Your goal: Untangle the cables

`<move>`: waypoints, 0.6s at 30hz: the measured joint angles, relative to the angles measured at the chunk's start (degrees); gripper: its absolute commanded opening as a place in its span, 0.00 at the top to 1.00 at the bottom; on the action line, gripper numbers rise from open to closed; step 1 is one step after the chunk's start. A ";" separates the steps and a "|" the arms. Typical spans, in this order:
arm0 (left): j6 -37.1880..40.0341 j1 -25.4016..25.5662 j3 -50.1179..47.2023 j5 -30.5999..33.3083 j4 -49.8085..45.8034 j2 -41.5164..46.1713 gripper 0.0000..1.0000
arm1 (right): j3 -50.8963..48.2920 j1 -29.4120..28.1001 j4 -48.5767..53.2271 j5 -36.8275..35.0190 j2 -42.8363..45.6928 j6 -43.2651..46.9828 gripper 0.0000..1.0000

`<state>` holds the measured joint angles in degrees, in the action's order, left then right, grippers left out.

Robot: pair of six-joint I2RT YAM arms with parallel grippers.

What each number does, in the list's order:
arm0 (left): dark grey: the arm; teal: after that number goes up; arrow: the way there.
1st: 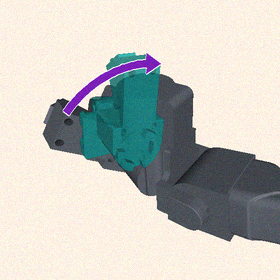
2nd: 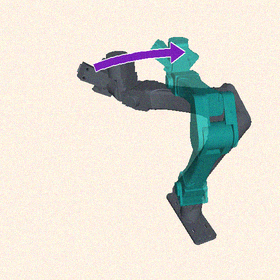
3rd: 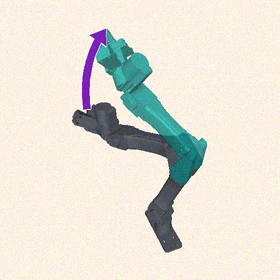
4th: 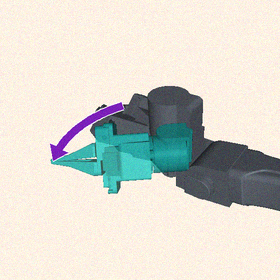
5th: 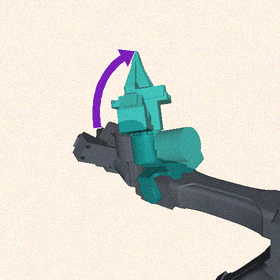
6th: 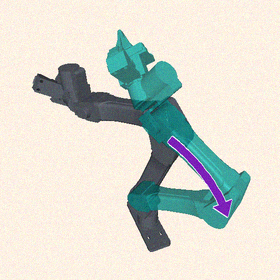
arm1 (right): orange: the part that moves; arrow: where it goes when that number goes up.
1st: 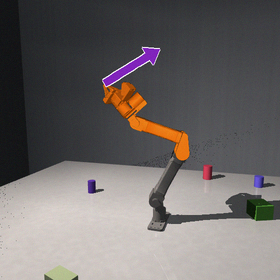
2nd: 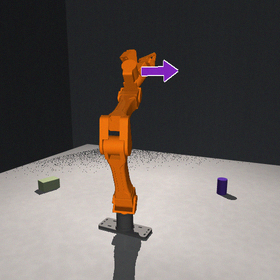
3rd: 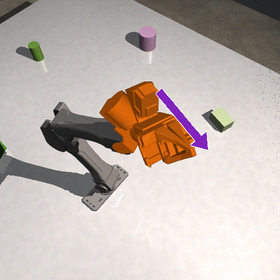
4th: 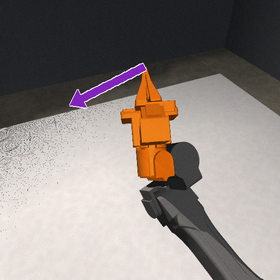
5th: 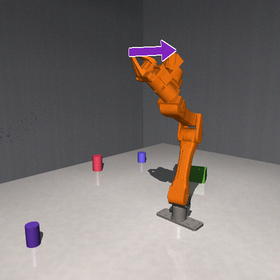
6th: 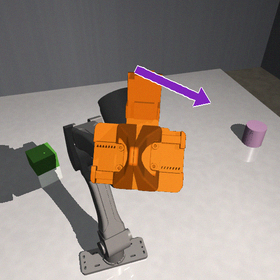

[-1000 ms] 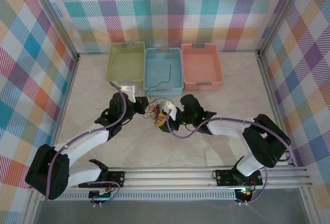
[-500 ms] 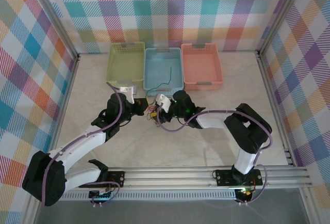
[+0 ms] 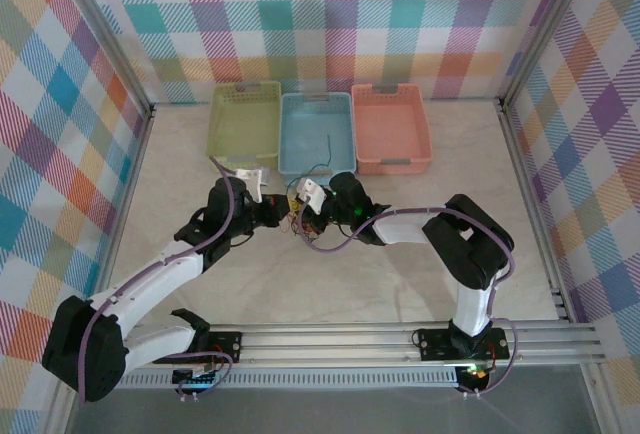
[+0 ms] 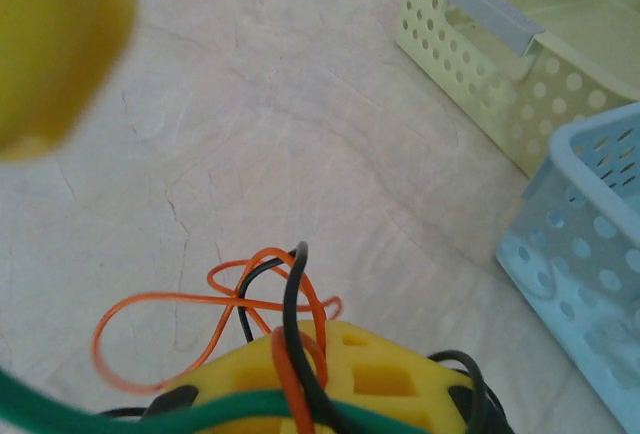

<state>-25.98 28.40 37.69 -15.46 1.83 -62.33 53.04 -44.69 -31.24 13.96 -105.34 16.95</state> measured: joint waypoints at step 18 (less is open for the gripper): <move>-0.44 -0.02 12.50 6.93 -40.35 20.46 1.00 | 0.00 3.52 1.03 -4.44 0.00 -3.48 1.00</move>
<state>-26.41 28.38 50.19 -8.54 -38.52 -41.87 53.04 -41.17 -30.22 9.52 -105.34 13.47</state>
